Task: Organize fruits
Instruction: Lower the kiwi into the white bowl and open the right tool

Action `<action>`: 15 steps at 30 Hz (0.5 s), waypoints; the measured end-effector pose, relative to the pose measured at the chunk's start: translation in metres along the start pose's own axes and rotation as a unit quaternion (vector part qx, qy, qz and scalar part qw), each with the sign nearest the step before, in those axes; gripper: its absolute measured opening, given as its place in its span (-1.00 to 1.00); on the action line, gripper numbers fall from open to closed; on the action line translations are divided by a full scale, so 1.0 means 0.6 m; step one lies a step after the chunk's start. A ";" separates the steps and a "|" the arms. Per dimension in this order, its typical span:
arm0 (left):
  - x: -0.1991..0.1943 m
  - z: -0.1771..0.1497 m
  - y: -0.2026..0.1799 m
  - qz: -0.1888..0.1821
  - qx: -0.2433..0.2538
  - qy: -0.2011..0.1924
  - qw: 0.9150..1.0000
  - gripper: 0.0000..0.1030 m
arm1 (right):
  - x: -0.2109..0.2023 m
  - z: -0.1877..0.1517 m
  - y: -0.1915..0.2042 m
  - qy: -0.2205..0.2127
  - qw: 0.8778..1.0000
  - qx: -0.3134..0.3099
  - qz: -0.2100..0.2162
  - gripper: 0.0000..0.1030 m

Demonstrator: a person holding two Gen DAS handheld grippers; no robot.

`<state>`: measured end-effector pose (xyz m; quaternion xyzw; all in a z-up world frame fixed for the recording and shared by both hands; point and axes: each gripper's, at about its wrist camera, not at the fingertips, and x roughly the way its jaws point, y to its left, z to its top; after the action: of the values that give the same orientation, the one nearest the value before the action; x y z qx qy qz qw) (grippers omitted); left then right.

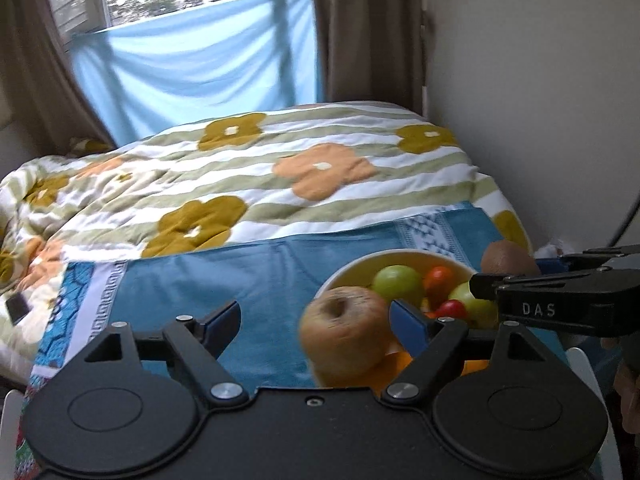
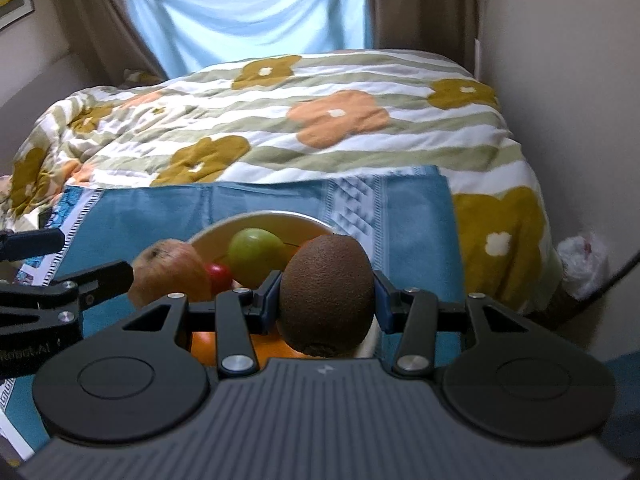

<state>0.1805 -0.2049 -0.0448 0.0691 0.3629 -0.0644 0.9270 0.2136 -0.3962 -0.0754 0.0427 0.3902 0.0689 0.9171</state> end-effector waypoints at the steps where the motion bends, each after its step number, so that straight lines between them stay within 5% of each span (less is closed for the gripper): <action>1: -0.002 -0.001 0.008 0.004 -0.005 0.000 1.000 0.65 | 0.003 0.003 0.007 -0.001 1.000 -0.005 0.006 0.18; 11: -0.007 -0.029 0.057 0.041 -0.043 0.012 0.998 0.66 | 0.046 0.002 0.055 -0.014 0.997 -0.053 0.063 0.20; 15: -0.005 -0.039 0.064 0.046 -0.055 0.017 0.997 0.66 | 0.046 -0.008 0.061 -0.030 0.995 -0.069 0.062 0.41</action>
<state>0.1694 -0.1627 -0.0569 0.0357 0.3784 -0.0006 0.9250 0.2255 -0.3555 -0.0935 0.0057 0.3533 0.1506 0.9233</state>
